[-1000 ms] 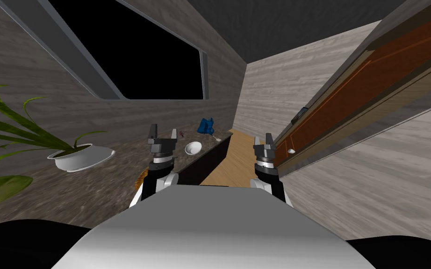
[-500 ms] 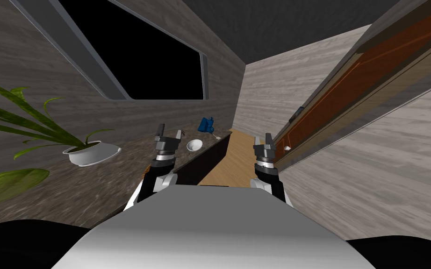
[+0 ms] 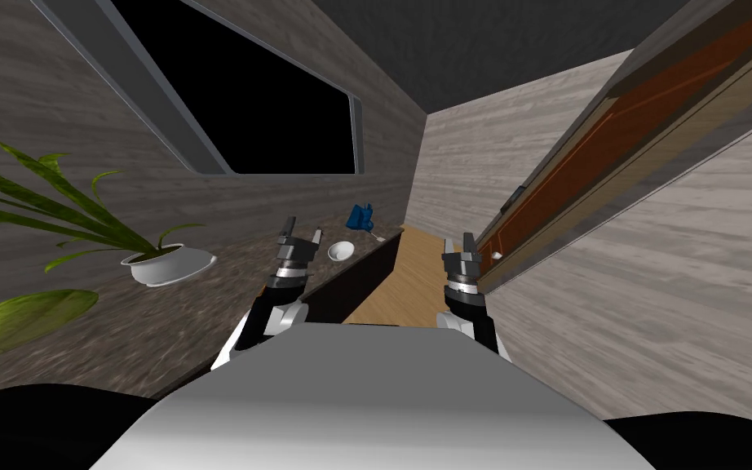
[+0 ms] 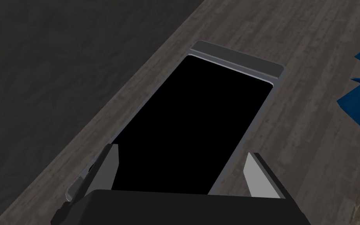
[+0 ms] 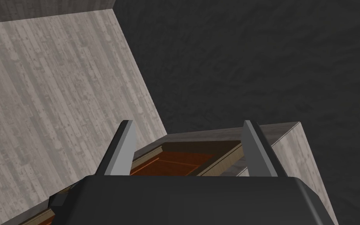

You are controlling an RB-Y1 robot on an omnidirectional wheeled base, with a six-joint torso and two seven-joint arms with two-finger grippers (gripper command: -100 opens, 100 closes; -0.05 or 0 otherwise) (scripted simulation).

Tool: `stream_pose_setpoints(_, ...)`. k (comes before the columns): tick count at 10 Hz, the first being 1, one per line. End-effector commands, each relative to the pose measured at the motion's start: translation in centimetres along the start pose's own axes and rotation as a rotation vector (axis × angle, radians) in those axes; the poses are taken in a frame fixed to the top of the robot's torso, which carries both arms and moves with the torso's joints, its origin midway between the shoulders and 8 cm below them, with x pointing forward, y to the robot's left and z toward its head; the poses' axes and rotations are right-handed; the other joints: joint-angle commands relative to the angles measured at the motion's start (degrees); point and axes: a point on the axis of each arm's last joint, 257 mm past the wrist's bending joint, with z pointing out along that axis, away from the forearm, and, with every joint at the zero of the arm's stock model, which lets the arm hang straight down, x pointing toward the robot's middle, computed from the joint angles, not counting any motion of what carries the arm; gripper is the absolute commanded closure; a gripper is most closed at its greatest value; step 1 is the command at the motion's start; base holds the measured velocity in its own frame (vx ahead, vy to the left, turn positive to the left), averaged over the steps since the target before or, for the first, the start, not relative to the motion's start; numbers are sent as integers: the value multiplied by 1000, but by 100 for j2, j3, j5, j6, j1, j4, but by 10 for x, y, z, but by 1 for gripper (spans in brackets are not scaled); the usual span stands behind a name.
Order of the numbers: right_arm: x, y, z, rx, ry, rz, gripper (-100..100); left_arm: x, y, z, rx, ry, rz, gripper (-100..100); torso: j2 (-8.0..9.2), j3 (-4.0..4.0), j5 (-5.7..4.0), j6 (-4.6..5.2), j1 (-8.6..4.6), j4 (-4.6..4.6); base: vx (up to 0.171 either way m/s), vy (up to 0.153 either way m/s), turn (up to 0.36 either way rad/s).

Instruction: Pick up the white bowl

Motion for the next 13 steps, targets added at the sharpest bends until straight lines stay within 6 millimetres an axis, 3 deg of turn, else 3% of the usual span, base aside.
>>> stream_pose_setpoints(1,0,0,0,0,0,0,0,2,8,2,-41,6,-30,-100,0,0,0,0,0,0,-77,4,-28)
stream_pose_setpoints(13,0,0,0,0,0,0,0,1,70,-4,-328,-7,-137,-100,-10,-6,1,1,4,-3,-47,15,-38)
